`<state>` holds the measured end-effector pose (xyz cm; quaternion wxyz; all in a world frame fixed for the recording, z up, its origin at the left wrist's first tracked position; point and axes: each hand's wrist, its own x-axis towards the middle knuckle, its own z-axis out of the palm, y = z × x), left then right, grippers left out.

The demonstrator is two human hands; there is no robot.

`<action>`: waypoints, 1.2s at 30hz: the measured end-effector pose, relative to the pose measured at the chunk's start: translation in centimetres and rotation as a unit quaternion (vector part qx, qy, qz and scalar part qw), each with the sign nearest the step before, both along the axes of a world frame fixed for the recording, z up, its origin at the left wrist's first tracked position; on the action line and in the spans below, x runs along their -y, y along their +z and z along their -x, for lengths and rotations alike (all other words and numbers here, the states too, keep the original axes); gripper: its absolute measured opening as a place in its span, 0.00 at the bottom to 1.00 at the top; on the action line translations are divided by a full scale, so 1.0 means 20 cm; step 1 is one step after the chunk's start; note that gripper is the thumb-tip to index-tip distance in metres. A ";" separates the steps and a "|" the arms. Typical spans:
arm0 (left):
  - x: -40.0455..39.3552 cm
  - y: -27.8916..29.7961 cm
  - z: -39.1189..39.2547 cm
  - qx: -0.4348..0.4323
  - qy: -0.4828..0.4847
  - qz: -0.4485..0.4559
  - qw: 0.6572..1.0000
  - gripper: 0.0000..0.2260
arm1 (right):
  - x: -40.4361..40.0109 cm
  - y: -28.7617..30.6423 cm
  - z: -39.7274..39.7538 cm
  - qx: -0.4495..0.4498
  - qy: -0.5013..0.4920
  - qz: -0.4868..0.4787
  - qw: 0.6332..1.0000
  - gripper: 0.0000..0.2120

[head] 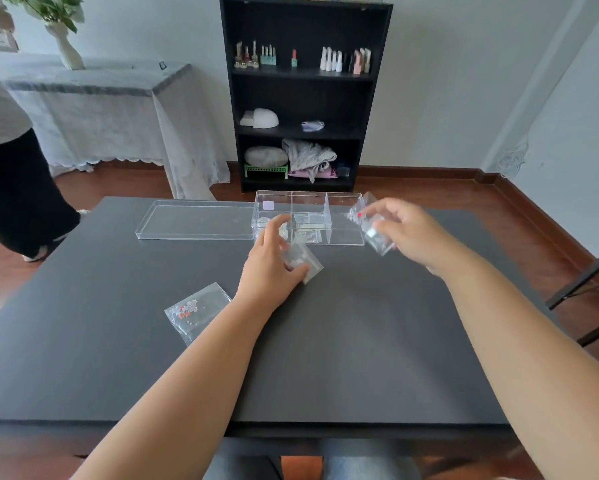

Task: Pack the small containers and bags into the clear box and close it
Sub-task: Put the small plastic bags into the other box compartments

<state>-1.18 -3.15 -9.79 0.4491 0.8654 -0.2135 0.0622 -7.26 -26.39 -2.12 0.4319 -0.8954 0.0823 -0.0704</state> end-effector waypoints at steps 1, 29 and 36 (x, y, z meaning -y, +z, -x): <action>0.00 0.00 0.00 -0.005 -0.005 0.018 1.000 0.35 | 0.01 0.02 -0.05 0.029 -0.024 -0.003 0.999 0.13; 0.02 0.01 0.00 0.006 -0.026 0.141 0.990 0.10 | -0.05 -0.13 -0.40 -0.021 -0.120 0.303 0.945 0.27; 0.05 0.04 0.00 -0.016 -0.040 0.205 0.978 0.15 | -0.09 -0.07 -0.29 0.013 0.044 0.115 0.992 0.13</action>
